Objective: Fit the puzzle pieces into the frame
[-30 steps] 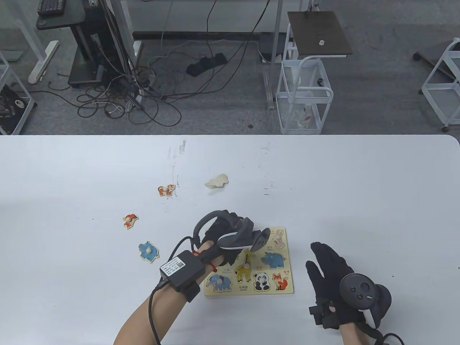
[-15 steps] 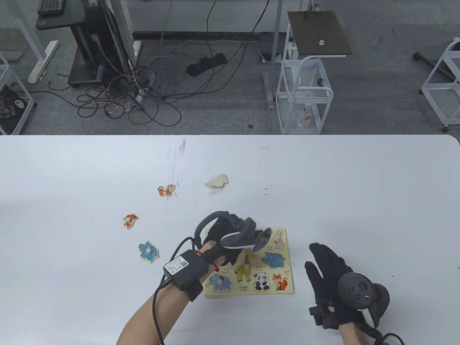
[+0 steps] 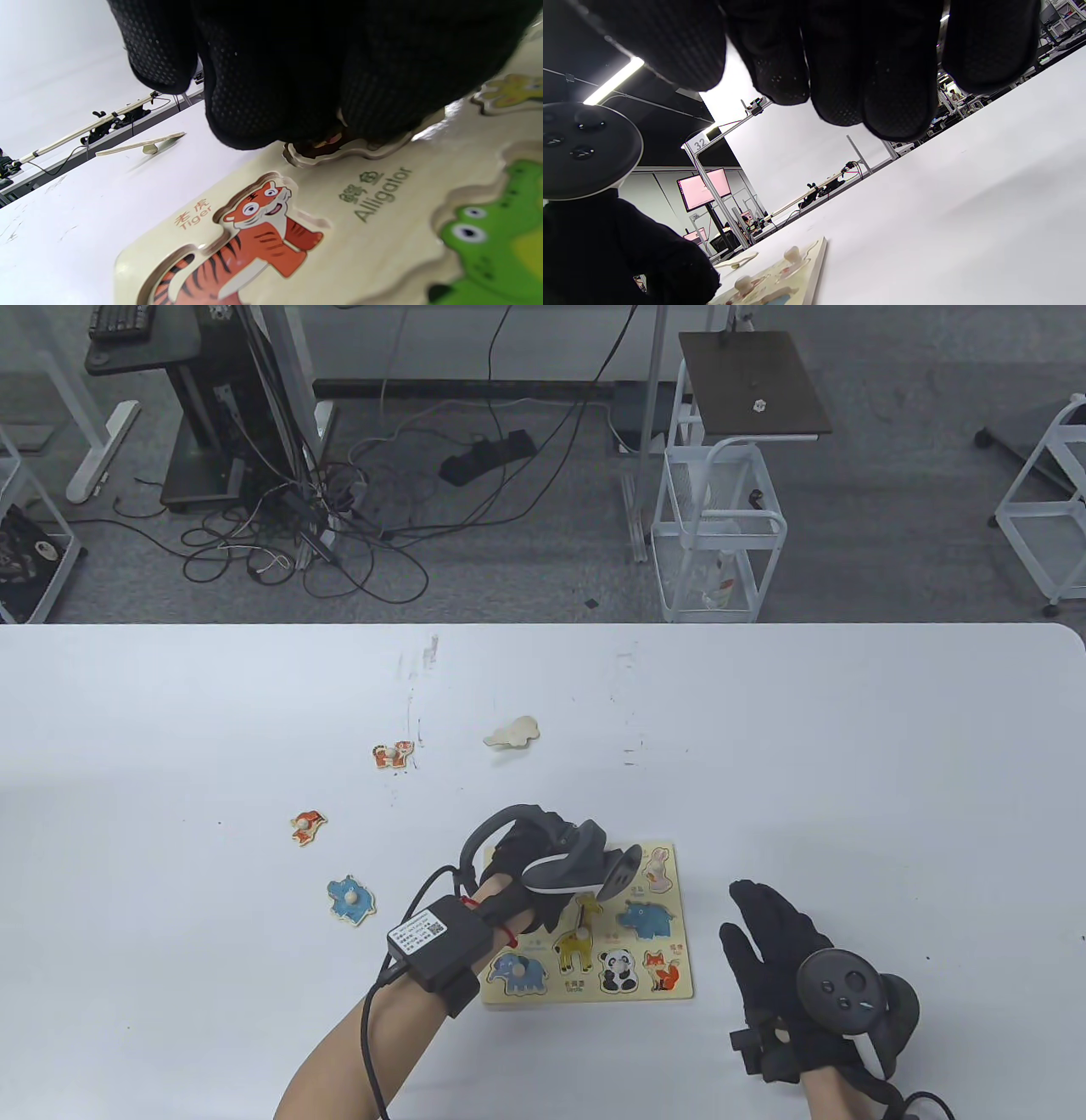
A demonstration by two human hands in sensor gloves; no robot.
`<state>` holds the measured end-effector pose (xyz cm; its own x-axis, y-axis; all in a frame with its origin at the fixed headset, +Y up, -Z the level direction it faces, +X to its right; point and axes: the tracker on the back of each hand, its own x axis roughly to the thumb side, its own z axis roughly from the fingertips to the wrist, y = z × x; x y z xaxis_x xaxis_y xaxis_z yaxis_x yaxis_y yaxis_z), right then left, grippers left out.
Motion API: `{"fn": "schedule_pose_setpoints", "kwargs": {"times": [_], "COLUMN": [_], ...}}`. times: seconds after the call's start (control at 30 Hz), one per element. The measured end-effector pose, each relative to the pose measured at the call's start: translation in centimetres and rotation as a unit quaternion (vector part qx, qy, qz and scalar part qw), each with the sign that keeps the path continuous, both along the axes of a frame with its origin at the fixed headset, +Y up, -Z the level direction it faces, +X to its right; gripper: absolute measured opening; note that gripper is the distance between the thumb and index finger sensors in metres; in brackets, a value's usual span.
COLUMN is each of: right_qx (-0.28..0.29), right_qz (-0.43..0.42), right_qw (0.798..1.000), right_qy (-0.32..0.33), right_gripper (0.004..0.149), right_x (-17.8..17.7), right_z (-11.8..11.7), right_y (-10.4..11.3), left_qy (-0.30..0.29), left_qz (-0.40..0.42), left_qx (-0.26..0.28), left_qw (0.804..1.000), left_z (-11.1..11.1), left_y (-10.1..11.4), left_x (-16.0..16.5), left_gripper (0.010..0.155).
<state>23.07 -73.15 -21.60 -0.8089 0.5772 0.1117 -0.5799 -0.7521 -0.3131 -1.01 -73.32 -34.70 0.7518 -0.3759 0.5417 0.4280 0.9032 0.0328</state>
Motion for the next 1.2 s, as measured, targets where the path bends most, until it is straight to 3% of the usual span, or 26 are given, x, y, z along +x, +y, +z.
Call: {"fn": "schedule_pose_setpoints", "kwargs": {"times": [0.63, 1.07, 1.2], "right_qx": [-0.005, -0.011, -0.012], "right_qz": [0.004, 0.01, 0.013], "right_qw": [1.0, 1.0, 1.0], "right_qy": [0.001, 0.005, 0.005], "right_gripper": [0.06, 0.06, 0.06], "right_x": [0.0, -0.1, -0.1], "right_z": [0.0, -0.1, -0.1], "right_y": [-0.1, -0.1, -0.1], "left_qy": [-0.005, 0.017, 0.027], "left_qz": [-0.063, -0.068, -0.045], "left_qx": [0.035, 0.012, -0.009], "left_qw": [0.997, 0.997, 0.999], "left_z": [0.7, 0.6, 0.3], "left_y": [-0.5, -0.4, 0.3], "left_x": [1.6, 1.3, 1.0], "left_gripper": [0.048, 0.048, 0.055]}}
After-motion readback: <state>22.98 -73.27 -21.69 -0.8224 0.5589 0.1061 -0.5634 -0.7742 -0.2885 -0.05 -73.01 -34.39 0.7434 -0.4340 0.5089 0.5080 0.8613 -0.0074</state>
